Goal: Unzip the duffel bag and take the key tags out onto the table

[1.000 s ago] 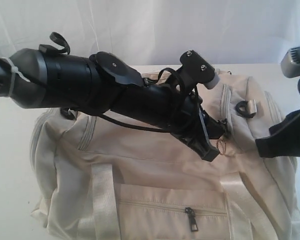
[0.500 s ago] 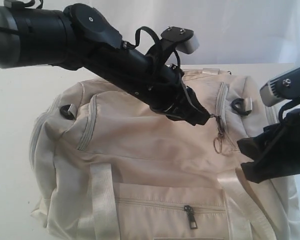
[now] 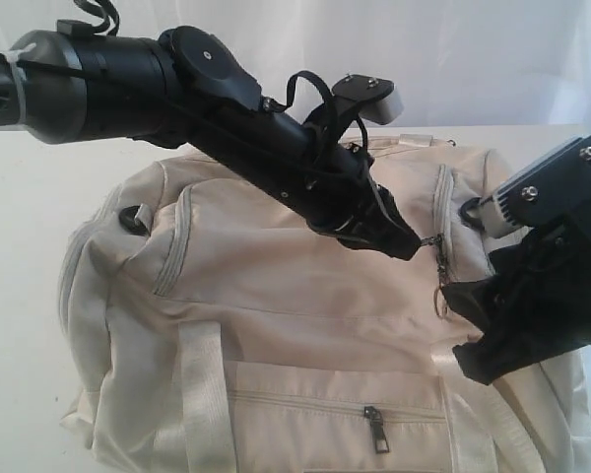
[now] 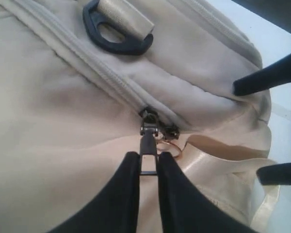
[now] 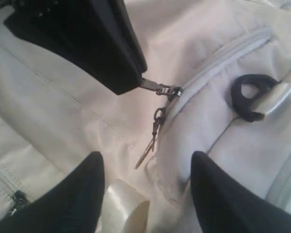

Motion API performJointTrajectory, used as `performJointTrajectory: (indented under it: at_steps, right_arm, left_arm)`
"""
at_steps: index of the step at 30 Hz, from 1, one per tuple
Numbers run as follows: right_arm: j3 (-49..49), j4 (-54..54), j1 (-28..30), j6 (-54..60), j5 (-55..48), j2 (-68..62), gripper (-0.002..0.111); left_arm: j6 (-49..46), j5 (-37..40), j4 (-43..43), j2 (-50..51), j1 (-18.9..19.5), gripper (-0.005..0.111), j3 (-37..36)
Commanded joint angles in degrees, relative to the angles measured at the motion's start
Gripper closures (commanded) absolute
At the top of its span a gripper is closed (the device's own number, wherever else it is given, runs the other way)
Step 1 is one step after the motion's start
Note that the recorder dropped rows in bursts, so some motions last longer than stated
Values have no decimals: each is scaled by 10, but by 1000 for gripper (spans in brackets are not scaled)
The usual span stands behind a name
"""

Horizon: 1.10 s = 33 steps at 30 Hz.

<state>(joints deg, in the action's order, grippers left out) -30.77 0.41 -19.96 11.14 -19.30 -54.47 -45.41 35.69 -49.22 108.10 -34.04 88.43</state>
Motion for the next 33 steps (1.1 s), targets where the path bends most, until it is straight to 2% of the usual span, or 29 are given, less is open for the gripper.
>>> performJointTrajectory:
  at_steps: [1,4,7,10,14,15,20,28,33]
  right_arm:
    - [3,0,-1,18,22,-37,56]
    - [3,-4,-1,18,30,-59,55]
    - [3,-4,-1,15,30,-77,59]
    - [3,-4,-1,-19,29,-91,75]
    - [3,-4,-1,-76,27,-94,105]
    - [3,-4,-1,-83,25,-94,108]
    - [3,0,-1,-87,3,-87,108]
    - [3,1,-1,-89,-18,-83,108]
    - [3,0,-1,-101,-30,-72,108]
  left_arm:
    - [-50,-7,-67,-2,1,107,3]
    - [-60,-19,-83,-2,1,107,3]
    - [-60,-40,-86,-2,1,107,3]
    - [-60,-53,-86,-1,1,107,3]
    - [-62,-71,-86,2,1,107,3]
    - [-64,-74,-86,4,1,107,3]
    - [-83,-101,-97,14,1,107,3]
    - [-215,-134,-239,20,1,107,3]
    - [-248,-169,-271,34,1,107,7]
